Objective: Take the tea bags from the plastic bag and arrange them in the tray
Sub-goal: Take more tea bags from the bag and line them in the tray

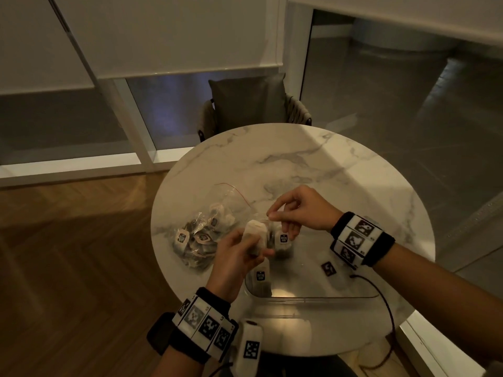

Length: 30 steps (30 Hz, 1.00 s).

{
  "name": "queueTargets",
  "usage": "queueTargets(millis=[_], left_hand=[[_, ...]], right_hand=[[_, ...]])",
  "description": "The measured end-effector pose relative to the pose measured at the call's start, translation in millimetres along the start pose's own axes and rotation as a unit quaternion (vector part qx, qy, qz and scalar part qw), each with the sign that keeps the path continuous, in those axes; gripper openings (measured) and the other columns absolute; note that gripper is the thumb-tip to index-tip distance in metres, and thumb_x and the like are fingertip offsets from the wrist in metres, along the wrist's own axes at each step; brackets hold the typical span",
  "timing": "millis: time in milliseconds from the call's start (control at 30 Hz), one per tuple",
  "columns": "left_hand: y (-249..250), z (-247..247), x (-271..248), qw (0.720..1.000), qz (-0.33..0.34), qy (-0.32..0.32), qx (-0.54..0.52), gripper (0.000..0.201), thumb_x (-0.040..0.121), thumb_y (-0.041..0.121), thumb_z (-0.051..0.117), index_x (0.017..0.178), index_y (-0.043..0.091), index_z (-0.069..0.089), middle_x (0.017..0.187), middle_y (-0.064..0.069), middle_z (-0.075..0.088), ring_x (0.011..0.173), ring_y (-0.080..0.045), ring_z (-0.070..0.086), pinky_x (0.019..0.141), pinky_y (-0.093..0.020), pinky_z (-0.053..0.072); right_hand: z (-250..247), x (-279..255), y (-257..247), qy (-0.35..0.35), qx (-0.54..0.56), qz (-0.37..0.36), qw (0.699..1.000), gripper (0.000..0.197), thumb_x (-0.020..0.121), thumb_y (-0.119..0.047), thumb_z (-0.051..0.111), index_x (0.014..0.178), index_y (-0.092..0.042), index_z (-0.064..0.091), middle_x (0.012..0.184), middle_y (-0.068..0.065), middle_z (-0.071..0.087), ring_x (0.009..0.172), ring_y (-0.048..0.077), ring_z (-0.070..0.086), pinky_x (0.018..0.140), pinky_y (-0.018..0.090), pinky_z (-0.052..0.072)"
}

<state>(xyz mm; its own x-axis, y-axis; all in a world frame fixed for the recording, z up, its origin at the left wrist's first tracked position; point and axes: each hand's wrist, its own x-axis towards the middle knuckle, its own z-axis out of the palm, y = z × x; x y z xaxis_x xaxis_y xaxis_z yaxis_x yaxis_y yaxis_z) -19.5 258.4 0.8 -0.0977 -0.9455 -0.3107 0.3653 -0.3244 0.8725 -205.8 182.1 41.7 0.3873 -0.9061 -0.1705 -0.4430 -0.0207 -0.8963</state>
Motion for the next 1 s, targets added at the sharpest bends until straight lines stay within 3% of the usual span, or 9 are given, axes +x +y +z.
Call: queueTargets(millis=[100,167,267,333,500,600,733,833,1000], left_hand=[[-4,2,2,0.998,0.043,0.002,0.042,0.013,0.091,0.004,0.063,0.100,-0.005,0.064,0.075,-0.012,0.067,0.073,-0.024,0.067,0.072,-0.036,0.051],[-6,4,2,0.996,0.071,0.001,0.060,0.006,0.086,0.001,0.068,0.091,0.000,0.071,0.083,-0.018,0.070,0.083,-0.031,0.068,0.080,-0.039,0.052],[-10,5,2,0.993,0.096,0.007,0.073,0.022,0.079,-0.008,0.070,0.098,0.003,0.076,0.102,-0.017,0.075,0.104,-0.030,0.069,0.093,-0.040,0.054],[-11,5,0,0.994,0.093,0.001,0.054,0.034,0.074,-0.007,0.073,0.105,0.006,0.074,0.109,-0.012,0.074,0.109,-0.027,0.068,0.094,-0.039,0.054],[-12,11,-2,0.996,0.074,0.034,-0.036,0.029,0.084,-0.005,0.067,0.111,0.005,0.070,0.101,-0.014,0.075,0.093,-0.020,0.072,0.076,-0.023,0.057],[-17,11,-2,0.995,0.086,0.041,-0.011,0.023,0.081,-0.003,0.070,0.104,0.001,0.072,0.100,-0.019,0.074,0.090,-0.024,0.073,0.075,-0.028,0.059],[-23,13,-5,0.994,0.103,0.026,0.014,0.018,0.081,-0.005,0.070,0.095,0.005,0.075,0.097,-0.021,0.073,0.088,-0.024,0.070,0.077,-0.033,0.057],[-25,17,-9,0.991,0.124,0.004,0.044,0.018,0.084,-0.006,0.067,0.093,0.006,0.076,0.096,-0.018,0.074,0.089,-0.024,0.069,0.075,-0.032,0.055],[-25,20,-11,0.989,0.140,0.017,0.044,0.018,0.082,-0.009,0.067,0.089,0.006,0.075,0.088,-0.013,0.075,0.082,-0.019,0.070,0.071,-0.026,0.055]], right_hand=[[9,-16,-11,-0.015,0.109,0.017,0.994,0.031,0.090,-0.020,0.068,0.109,0.003,0.068,0.062,0.019,0.068,0.043,0.020,0.064,0.044,0.023,0.052],[15,-24,-11,-0.016,0.131,0.012,0.991,0.034,0.088,-0.023,0.068,0.104,0.007,0.069,0.070,0.021,0.071,0.051,0.022,0.068,0.051,0.024,0.057],[19,-34,-4,0.024,0.154,0.010,0.988,0.025,0.083,-0.019,0.073,0.088,0.005,0.073,0.076,0.023,0.073,0.060,0.024,0.072,0.057,0.024,0.059],[19,-39,5,0.064,0.174,0.011,0.983,0.016,0.078,-0.009,0.079,0.083,0.005,0.073,0.073,0.022,0.073,0.063,0.028,0.073,0.060,0.025,0.059],[26,-52,18,0.192,0.218,-0.039,0.956,0.020,0.068,0.006,0.082,0.081,0.006,0.067,0.067,0.024,0.070,0.060,0.031,0.072,0.056,0.025,0.056],[35,-63,21,0.230,0.216,-0.062,0.947,0.029,0.069,0.004,0.083,0.091,-0.004,0.065,0.070,0.019,0.072,0.062,0.034,0.072,0.055,0.025,0.054],[46,-74,27,0.243,0.198,-0.070,0.947,0.030,0.075,-0.004,0.081,0.102,-0.009,0.071,0.080,0.010,0.074,0.065,0.024,0.071,0.054,0.025,0.054],[51,-76,32,0.245,0.152,-0.076,0.954,0.015,0.078,-0.011,0.080,0.093,-0.008,0.076,0.081,0.004,0.074,0.069,0.019,0.068,0.052,0.026,0.052],[53,-80,25,0.208,0.144,-0.090,0.963,0.008,0.079,-0.005,0.078,0.086,-0.007,0.076,0.079,0.009,0.073,0.068,0.013,0.066,0.056,0.022,0.053]])
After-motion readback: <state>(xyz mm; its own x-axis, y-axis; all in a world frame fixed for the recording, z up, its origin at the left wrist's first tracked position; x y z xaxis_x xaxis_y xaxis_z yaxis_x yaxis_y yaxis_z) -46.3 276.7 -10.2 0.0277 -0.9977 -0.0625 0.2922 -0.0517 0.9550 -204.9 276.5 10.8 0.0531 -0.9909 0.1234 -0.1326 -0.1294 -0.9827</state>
